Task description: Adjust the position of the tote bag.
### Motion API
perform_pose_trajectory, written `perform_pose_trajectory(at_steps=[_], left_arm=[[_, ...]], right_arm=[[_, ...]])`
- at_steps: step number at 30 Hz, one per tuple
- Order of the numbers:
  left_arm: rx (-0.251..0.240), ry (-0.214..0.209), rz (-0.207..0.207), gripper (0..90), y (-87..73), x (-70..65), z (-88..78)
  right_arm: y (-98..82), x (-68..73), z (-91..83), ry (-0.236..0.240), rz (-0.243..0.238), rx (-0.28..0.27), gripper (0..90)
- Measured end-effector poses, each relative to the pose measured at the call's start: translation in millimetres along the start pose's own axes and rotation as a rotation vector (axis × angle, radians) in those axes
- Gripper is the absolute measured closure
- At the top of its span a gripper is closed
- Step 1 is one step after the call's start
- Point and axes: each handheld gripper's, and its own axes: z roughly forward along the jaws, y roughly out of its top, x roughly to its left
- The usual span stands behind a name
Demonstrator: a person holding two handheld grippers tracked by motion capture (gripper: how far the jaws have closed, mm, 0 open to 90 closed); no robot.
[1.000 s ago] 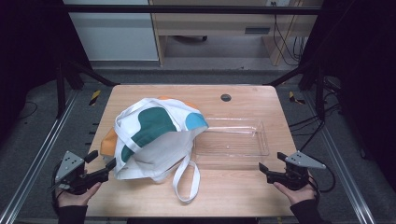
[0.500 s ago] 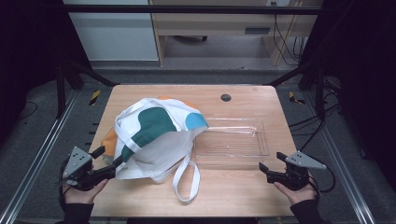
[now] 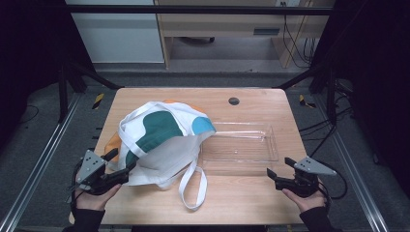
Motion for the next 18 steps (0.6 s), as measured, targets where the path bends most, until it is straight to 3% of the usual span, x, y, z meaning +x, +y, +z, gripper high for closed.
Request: perform_pose_trajectory(at_steps=[8, 10, 18], left_arm=[[0.039, -0.013, 0.029, 24.9, 5.1, -10.2, 9.6], [0.051, 0.002, 0.047, 24.1, 4.0, -13.4, 12.3], [0.071, 0.033, 0.052, 23.5, 8.1, -16.7, 29.4]], right_arm=[[0.0, 0.1, 0.8, -0.003, -0.004, 0.003, 19.4], [0.0, 0.1, 0.9, -0.002, -0.004, 0.004, 19.6], [-0.1, 0.0, 1.2, -0.002, -0.005, 0.006, 19.6]])
